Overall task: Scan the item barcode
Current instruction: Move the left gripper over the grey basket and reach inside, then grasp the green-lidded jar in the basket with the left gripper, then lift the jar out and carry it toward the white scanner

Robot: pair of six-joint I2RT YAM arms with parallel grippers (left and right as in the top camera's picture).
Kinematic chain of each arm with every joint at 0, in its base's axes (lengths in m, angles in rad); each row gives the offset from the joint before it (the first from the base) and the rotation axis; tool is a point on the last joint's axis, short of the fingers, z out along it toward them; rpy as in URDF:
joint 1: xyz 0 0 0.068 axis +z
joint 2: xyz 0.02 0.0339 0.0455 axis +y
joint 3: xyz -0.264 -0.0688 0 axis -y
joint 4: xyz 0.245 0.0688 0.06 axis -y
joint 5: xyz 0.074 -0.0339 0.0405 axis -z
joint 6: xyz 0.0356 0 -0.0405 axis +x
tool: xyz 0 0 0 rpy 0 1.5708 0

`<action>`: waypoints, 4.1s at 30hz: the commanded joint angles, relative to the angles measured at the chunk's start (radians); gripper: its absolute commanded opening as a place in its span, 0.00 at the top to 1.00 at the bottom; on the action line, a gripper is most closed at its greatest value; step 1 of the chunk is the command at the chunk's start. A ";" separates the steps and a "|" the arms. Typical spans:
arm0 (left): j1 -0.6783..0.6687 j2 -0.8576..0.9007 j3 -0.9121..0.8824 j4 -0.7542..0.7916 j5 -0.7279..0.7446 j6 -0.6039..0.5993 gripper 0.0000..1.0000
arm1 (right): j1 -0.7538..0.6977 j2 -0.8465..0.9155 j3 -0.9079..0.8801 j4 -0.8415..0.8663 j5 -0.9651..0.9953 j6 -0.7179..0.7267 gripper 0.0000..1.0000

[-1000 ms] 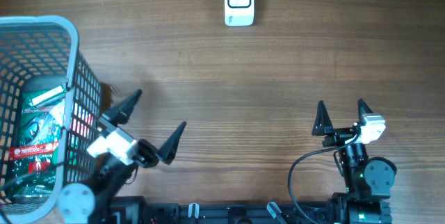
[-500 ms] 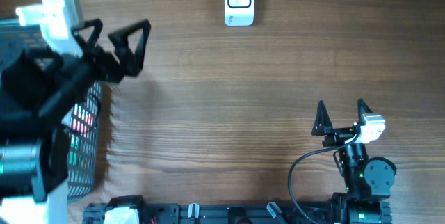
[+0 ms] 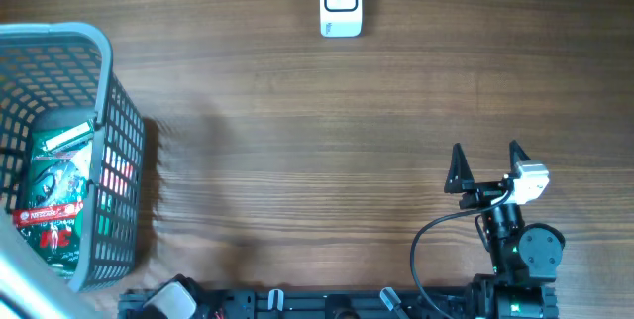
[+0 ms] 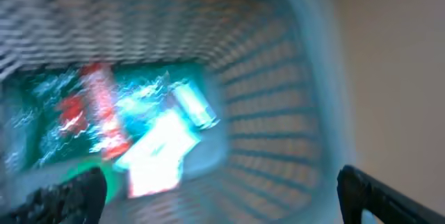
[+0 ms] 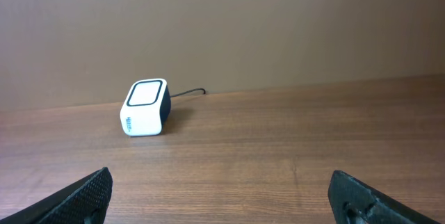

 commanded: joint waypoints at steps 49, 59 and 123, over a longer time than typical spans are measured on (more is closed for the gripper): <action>0.087 0.259 -0.871 0.279 -0.003 -0.090 0.20 | -0.005 -0.003 -0.001 0.005 -0.016 -0.018 0.00; 0.087 0.259 -0.763 0.256 -0.032 -0.090 0.38 | -0.005 -0.003 -0.001 0.005 -0.016 -0.018 0.00; -1.118 0.658 0.321 -0.209 -0.066 -0.006 0.00 | -0.005 -0.003 -0.001 0.005 -0.016 -0.018 0.00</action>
